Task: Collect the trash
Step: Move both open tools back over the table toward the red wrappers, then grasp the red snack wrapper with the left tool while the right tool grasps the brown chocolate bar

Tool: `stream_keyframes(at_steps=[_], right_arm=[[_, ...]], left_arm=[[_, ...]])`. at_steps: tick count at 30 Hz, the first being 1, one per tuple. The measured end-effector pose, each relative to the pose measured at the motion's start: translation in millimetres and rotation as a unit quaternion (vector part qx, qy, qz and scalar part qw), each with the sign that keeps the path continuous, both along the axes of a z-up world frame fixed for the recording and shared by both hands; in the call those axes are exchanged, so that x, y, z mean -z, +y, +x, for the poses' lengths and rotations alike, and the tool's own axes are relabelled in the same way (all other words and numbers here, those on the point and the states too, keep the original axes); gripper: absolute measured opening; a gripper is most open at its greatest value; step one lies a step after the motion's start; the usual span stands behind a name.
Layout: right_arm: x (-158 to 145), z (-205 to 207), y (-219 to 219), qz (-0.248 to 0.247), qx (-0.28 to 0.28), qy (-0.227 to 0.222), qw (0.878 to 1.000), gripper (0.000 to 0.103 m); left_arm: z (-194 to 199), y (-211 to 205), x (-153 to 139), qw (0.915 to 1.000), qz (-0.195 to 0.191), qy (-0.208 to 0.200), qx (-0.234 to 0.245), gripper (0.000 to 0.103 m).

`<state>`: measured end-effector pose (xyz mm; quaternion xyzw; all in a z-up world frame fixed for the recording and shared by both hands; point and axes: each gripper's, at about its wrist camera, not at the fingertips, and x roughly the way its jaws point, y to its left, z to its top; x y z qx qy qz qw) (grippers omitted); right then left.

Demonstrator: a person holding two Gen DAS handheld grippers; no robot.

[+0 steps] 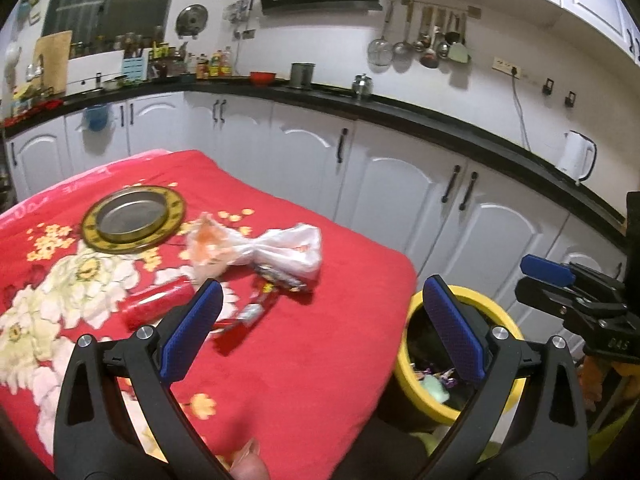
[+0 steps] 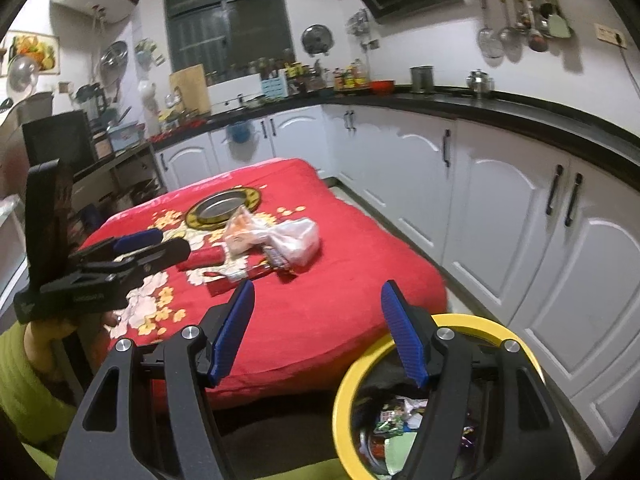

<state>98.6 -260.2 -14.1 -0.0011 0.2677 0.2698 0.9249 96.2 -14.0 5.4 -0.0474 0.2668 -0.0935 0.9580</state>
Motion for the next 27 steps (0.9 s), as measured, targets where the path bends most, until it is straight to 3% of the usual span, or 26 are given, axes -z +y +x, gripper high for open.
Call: stream_keyframes(at_steps=[10, 19, 23, 24, 27], right_arm=[[5, 9, 47, -0.022, -0.05, 0.002, 0.998, 0.063], [24, 38, 85, -0.054, -0.084, 0.01, 0.995, 0.063], [45, 63, 102, -0.077, -0.093, 0.031, 0.992, 0.049], [51, 71, 105, -0.082, -0.093, 0.037, 0.992, 0.048], [65, 90, 113, -0.092, -0.092, 0.051, 0.99, 0.044]], left_arm=[[0, 47, 3, 0.9992, 0.025, 0.014, -0.027, 0.092], [12, 75, 23, 0.9983, 0.012, 0.046, -0.033, 0.092], [22, 79, 41, 0.997, 0.01, 0.073, -0.023, 0.089], [25, 80, 45, 0.9966, 0.011, 0.079, -0.019, 0.083], [33, 79, 57, 0.9955, 0.009, 0.095, -0.007, 0.08]])
